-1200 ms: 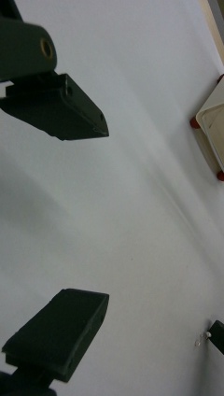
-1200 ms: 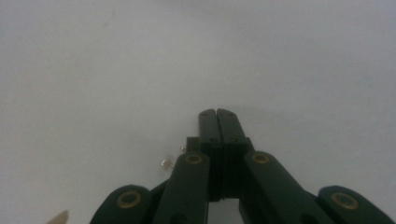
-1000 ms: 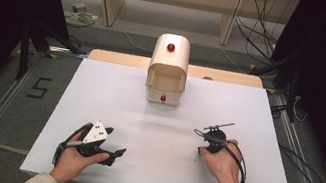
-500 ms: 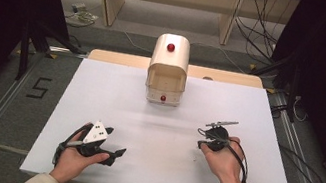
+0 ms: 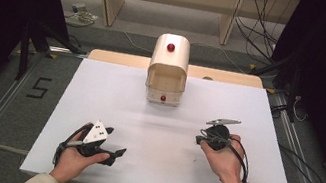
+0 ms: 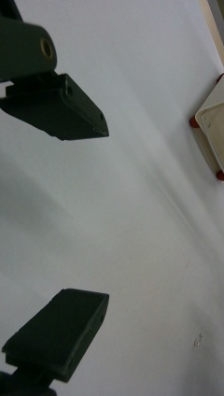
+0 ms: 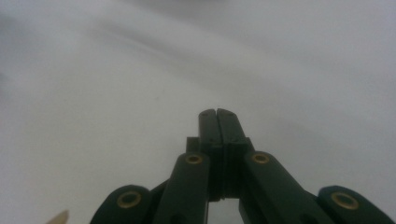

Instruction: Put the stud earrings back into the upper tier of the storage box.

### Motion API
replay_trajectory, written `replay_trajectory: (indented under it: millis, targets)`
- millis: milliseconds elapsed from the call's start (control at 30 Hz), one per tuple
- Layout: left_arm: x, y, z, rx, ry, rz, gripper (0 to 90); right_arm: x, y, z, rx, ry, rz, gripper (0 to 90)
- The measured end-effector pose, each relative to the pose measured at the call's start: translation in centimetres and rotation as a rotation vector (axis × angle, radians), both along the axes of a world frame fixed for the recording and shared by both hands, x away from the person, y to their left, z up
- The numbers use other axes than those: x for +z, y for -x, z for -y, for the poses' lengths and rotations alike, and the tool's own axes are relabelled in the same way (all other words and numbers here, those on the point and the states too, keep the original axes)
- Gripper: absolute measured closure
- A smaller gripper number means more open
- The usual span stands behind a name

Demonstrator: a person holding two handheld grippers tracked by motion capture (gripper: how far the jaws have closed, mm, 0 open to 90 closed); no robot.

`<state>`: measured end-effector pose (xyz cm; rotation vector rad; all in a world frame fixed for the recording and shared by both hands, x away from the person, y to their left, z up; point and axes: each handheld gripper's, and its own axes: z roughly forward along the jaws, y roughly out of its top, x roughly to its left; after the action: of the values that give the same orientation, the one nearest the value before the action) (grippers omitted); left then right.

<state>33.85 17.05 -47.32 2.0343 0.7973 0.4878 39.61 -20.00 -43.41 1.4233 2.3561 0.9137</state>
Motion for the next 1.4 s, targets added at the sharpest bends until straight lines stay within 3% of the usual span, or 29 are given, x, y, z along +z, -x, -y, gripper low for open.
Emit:
replay_trajectory:
  millis: [467,833,1400]
  targets:
    - [0.0,0.1,0.1,-0.001,-0.001,-0.002,16.4,0.7,0.1,-0.1,0.062,-0.068,0.113,90.0]
    - [0.0,0.1,0.0,0.000,-0.003,-0.003,16.5,1.1,0.3,-0.2,0.076,-0.099,0.204,90.0]
    - [0.0,0.0,0.0,0.000,0.002,-0.002,16.5,2.0,0.3,-0.3,0.069,-0.123,0.280,90.0]
